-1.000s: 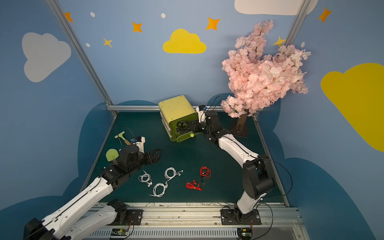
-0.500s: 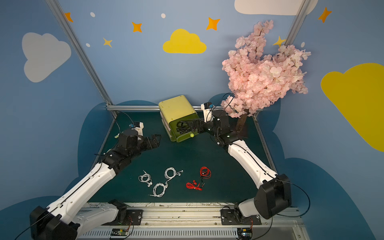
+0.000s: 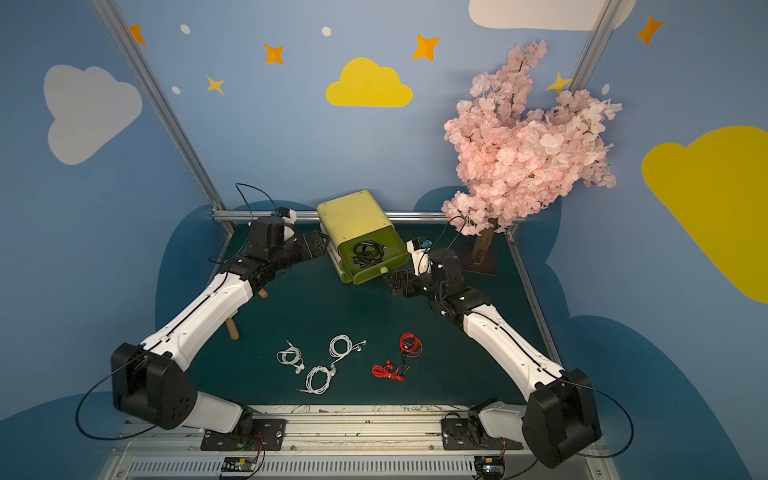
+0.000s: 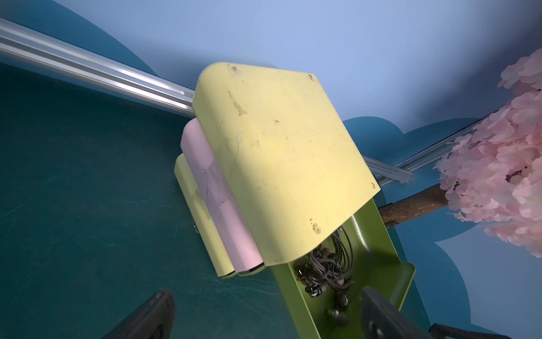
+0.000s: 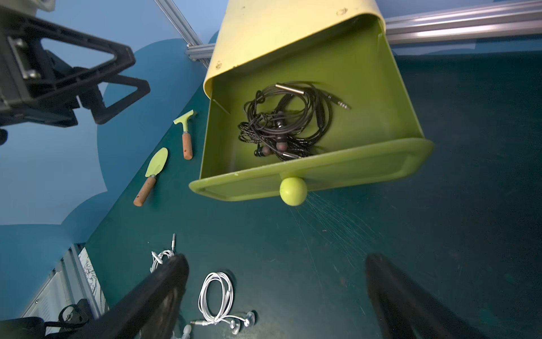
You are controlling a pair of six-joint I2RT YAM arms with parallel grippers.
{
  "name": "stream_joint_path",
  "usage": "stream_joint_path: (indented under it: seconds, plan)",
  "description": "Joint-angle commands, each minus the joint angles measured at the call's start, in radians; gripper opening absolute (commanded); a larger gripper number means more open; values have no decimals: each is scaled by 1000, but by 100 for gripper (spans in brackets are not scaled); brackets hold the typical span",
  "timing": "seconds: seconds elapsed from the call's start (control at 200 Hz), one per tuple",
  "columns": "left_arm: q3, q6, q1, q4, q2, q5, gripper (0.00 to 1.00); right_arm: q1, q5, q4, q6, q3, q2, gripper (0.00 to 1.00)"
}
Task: Place the wired earphones into the drawer by color
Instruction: Close the drawer in the storage box.
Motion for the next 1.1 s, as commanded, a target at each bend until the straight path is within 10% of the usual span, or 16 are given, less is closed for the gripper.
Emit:
stream_joint_path:
  seconds: [0.0, 1.096]
  plan:
    - [60, 21, 12, -15, 57, 18, 100, -3, -21, 8, 39, 7, -6, 99]
    - [191, -10, 30, -43, 289, 66, 100, -8, -151, -2, 196, 177, 213, 98]
